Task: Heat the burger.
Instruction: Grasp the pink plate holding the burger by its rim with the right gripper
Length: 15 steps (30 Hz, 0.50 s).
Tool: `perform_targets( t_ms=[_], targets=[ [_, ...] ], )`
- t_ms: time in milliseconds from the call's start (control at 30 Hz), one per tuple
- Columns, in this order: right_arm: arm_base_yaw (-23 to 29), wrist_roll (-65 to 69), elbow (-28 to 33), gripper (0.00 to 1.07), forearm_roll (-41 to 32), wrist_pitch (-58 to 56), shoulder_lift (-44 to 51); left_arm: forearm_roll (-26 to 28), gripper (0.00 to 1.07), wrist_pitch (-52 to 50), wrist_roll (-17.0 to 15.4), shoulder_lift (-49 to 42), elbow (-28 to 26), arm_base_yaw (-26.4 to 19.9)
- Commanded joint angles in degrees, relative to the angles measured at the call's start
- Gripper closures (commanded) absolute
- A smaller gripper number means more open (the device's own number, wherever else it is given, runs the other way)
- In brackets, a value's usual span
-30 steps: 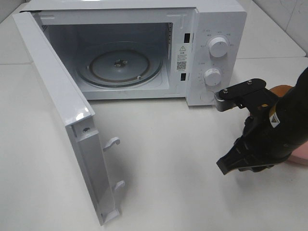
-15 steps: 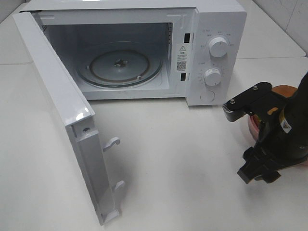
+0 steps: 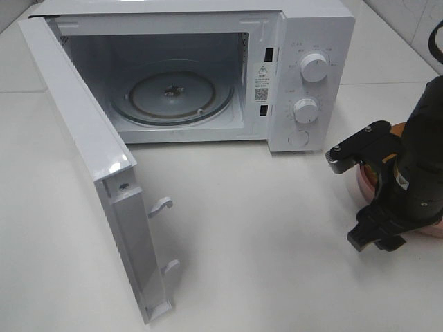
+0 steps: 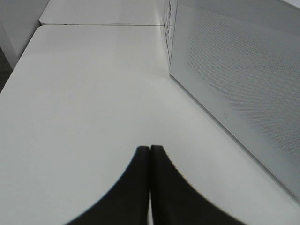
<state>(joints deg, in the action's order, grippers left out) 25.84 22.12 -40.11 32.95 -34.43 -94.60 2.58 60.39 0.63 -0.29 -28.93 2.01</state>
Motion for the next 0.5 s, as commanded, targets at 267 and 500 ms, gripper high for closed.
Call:
perform_targets(
  t_ms=[267,500],
  targets=[
    [-6.65,0.06,-4.41,0.42,3.38,4.18,-5.5,0.17,1.06,-0.8,0.0,-1.15,0.06,-0.06],
    [-6.65,0.74,-4.41,0.43,7.1,5.5,-10.26,0.17,1.06,-0.8,0.0,-1.15,0.06,-0.06]
  ],
)
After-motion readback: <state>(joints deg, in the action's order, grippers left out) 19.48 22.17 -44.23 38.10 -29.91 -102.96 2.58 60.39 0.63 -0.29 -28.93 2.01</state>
